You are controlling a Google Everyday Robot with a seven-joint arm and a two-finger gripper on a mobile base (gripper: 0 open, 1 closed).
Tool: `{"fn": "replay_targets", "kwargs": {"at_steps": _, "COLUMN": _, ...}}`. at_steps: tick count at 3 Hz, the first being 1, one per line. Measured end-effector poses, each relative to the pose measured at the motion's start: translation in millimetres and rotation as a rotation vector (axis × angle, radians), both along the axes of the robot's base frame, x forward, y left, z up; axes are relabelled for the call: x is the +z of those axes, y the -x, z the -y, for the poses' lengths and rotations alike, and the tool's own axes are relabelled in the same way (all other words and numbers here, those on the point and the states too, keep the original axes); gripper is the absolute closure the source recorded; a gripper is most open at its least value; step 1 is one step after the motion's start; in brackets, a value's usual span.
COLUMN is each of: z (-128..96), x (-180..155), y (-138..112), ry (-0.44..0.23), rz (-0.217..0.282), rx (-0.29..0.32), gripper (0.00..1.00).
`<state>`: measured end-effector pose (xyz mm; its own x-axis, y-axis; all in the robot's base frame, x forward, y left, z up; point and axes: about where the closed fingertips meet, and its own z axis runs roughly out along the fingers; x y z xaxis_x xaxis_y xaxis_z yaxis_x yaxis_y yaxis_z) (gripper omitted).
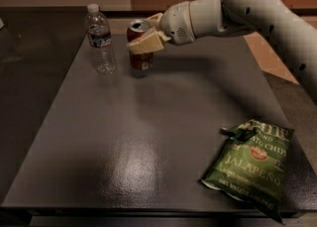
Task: Move coke can near water bottle
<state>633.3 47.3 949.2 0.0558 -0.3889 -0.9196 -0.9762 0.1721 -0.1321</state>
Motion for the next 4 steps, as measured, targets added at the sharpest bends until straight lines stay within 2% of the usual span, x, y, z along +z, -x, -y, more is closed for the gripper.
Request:
{"fn": "replay_targets", "kwargs": {"at_steps": 1, "z": -17, "x": -6, "y": -1, "ry": 0.02, "rz": 0.012, "rx": 0.022, "gripper": 1.0}}
{"fn": "replay_targets", "kwargs": {"at_steps": 2, "z": -27, "x": -12, "y": -3, "ry": 0.041, "rz": 0.012, "rx": 0.028, "gripper": 0.82}}
{"fn": "replay_targets", "kwargs": {"at_steps": 4, "z": -40, "x": -35, "y": -7, "ry": 0.083, "rz": -0.034, "rx": 0.057, "gripper": 0.35}}
